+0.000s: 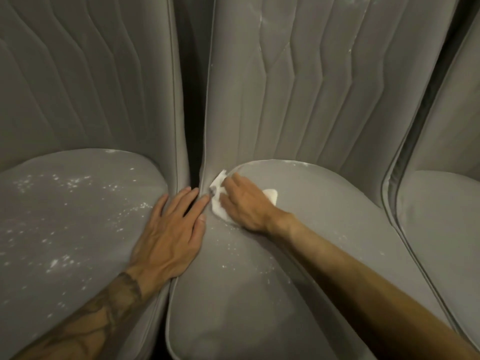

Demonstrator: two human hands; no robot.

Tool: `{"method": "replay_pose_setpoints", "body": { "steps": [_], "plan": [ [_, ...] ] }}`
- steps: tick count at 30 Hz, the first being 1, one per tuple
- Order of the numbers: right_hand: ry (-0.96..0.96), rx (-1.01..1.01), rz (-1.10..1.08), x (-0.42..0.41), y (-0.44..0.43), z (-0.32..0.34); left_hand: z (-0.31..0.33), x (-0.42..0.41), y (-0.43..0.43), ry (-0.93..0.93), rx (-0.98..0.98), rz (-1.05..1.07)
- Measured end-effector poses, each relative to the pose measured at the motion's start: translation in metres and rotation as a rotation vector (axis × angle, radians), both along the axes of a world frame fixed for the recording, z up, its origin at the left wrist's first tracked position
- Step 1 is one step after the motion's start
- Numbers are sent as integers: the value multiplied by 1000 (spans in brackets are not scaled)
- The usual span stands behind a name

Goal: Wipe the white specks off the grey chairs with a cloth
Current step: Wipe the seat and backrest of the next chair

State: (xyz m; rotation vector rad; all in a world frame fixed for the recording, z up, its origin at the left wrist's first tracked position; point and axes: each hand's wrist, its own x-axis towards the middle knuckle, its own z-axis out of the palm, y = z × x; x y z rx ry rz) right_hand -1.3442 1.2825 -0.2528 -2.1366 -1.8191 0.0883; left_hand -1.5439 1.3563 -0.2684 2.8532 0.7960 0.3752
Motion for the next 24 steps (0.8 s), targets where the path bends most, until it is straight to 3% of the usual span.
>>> {"method": "replay_pose_setpoints", "body": {
  "steps": [3, 9, 14, 18, 21, 24],
  "plan": [
    [78, -62, 121, 5, -21, 4, 0, -1, -1, -2, -6, -5],
    [-70, -55, -167, 35, 2, 2, -1, 0, 0, 43, 6, 6],
    [24, -63, 70, 23, -42, 1, -5, -1, 3, 38, 7, 2],
    [1, -66, -236, 91, -57, 11, -4, 0, 3, 30, 20, 1],
    [-24, -17, -399, 87, -62, 5, -3, 1, 2, 19, 27, -5],
    [0, -3, -225, 44, -74, -4, -2, -1, 1, 12, 26, -13]
  ]
}}
